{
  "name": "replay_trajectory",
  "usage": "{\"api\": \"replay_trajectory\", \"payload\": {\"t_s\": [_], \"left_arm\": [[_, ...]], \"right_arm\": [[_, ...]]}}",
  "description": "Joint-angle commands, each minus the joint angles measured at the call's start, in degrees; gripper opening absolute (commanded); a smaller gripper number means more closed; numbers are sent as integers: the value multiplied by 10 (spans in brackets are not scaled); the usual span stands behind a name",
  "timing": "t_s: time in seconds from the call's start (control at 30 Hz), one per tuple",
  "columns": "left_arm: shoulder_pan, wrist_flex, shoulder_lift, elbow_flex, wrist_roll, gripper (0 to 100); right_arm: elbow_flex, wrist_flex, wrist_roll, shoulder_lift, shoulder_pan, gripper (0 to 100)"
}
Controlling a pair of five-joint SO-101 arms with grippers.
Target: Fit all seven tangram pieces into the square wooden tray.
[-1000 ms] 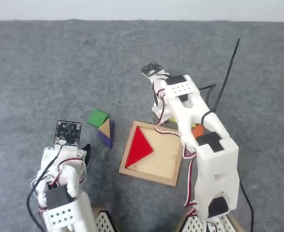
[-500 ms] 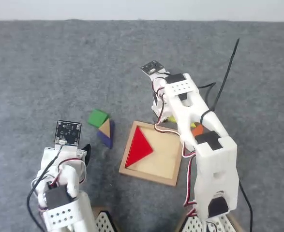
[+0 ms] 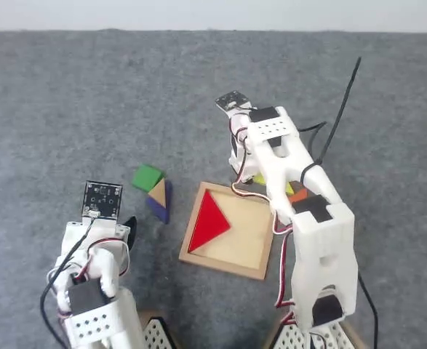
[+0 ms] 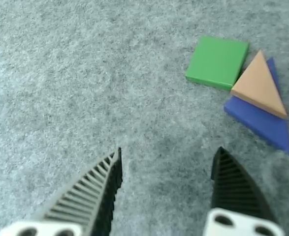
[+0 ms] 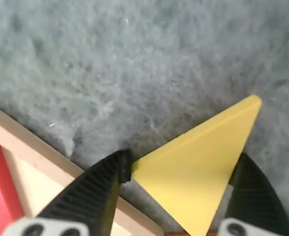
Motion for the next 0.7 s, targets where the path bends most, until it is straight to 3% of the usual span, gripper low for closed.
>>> {"api": "replay_trajectory", "payload": {"t_s": [0.0, 0.27, 0.67], "left_arm": [[0, -2, 3, -4, -6, 281], [0, -2, 3, -4, -6, 281], [0, -2, 3, -4, -6, 281]], "right_arm": [[-33, 22, 4, -68, -3, 295], [-33, 97, 21, -158, -28, 295], [-30, 217, 0, -190, -144, 295]]}}
